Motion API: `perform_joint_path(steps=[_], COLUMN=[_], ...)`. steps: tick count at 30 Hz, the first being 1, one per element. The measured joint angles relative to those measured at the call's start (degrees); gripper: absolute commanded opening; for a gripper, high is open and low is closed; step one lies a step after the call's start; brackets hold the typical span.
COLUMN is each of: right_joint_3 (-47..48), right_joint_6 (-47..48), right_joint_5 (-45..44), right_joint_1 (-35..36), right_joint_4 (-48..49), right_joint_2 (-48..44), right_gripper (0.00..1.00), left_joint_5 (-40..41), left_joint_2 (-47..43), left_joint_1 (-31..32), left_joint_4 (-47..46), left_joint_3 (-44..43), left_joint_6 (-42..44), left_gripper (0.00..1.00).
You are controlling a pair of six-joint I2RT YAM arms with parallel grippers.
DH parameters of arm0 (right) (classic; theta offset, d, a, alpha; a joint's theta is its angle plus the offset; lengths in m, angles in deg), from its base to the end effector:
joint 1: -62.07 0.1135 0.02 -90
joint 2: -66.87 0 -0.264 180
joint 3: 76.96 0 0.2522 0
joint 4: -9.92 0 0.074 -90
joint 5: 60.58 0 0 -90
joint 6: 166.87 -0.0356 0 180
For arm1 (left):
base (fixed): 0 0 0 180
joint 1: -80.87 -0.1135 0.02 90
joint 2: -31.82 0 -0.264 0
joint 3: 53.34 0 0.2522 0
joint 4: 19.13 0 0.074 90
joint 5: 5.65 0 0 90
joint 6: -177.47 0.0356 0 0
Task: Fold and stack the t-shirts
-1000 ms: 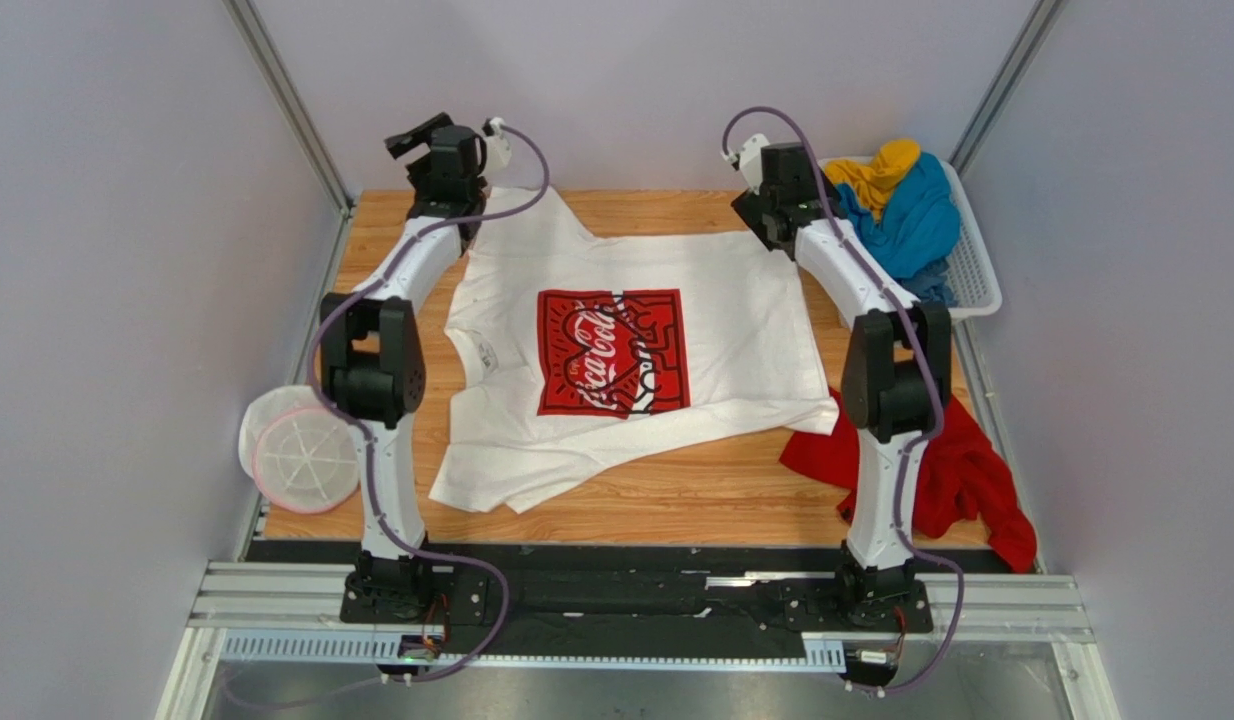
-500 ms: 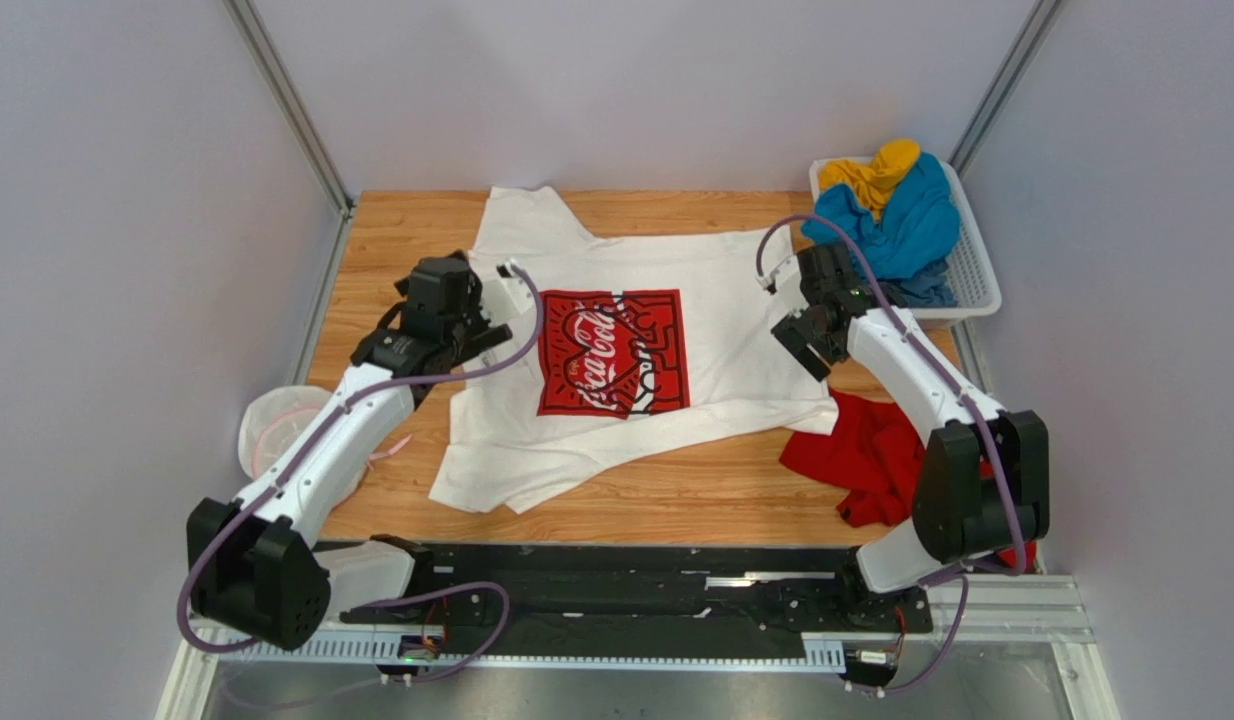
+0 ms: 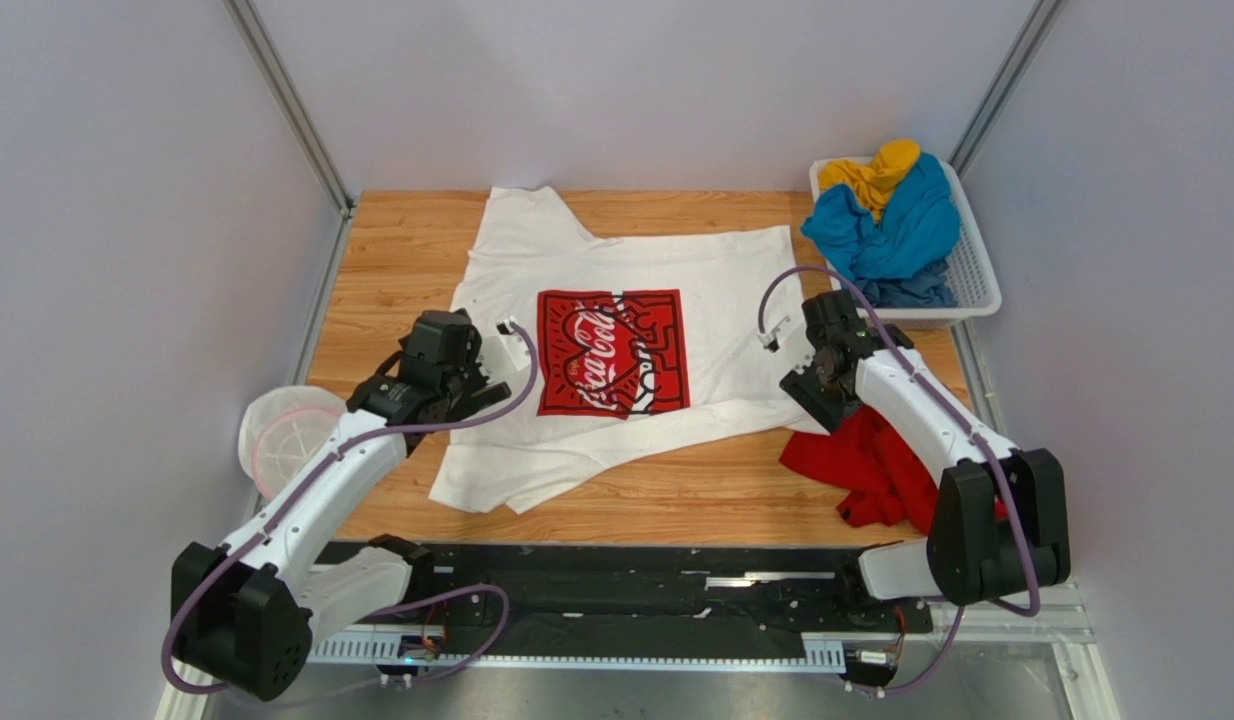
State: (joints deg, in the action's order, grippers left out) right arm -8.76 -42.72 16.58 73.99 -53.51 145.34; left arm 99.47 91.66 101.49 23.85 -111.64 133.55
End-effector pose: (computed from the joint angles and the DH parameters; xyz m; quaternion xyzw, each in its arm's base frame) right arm 0.2422 0.0430 0.2229 -0.3703 0.9115 -0.1358 0.1169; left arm 0.2061 -0.0676 0.2590 0.4601 0.7917 0.2028 0.3470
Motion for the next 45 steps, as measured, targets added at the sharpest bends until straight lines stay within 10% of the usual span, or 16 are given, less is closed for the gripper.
perform_joint_path(steps=[16,26,32,45], right_joint_3=[-0.15,-0.17,-0.17,-0.31], right_joint_6=[1.14,1.70,1.64,1.64], right_joint_5=[3.78,4.44,4.46,4.42], right_joint_1=[-0.42,-0.98,-1.11,-1.14], right_joint_4=[4.72,7.13,7.08,5.60], right_joint_2=[7.13,8.87,8.85,3.69], right_gripper=[0.46,0.17,0.01,0.00], left_joint_5=[0.96,1.53,1.92,3.04], left_joint_2=[1.25,0.37,11.21,39.65], left_joint_1=[0.28,0.33,0.31,-4.02], left_joint_4=[-0.04,-0.24,-6.05,-18.60], left_joint_3=[0.48,2.89,0.44,-19.28], left_joint_6=[-0.35,0.52,1.51,5.51], left_gripper=[0.95,0.95,0.94,0.93])
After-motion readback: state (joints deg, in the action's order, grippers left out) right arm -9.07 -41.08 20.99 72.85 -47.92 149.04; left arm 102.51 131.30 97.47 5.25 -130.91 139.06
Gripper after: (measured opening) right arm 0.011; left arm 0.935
